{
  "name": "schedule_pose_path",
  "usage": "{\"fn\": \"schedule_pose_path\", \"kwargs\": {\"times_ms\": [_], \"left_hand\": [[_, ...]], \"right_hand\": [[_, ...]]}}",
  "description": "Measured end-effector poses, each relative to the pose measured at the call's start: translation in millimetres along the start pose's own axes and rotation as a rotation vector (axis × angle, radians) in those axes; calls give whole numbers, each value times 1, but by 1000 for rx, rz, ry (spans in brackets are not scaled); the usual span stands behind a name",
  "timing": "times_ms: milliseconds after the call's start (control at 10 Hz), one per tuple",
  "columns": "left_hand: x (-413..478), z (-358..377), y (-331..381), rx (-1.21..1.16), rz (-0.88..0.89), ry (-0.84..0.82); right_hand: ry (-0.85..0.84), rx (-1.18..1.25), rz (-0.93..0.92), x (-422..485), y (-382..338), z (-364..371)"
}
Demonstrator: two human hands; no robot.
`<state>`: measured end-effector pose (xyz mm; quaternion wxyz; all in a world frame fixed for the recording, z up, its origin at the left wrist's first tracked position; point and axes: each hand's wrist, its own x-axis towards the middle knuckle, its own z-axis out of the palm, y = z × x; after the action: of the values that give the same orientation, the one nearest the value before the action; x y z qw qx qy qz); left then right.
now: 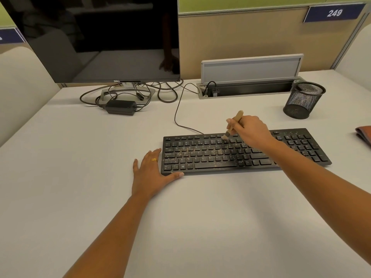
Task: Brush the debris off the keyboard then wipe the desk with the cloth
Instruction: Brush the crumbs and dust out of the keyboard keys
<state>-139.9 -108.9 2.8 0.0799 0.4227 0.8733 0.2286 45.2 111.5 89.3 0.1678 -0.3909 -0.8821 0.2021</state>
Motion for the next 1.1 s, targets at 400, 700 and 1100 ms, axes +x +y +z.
{"fn": "schedule_pose_path", "kwargs": {"times_ms": [400, 700, 1100], "left_hand": [[0, 0, 1, -12, -3, 9], [1, 2, -1, -11, -1, 10], [1, 1, -1, -14, 2, 9]], "right_hand": [[-57, 40, 2, 0, 0, -1], [-24, -27, 28, 2, 1, 0], [-70, 130, -61, 2, -1, -8]]}}
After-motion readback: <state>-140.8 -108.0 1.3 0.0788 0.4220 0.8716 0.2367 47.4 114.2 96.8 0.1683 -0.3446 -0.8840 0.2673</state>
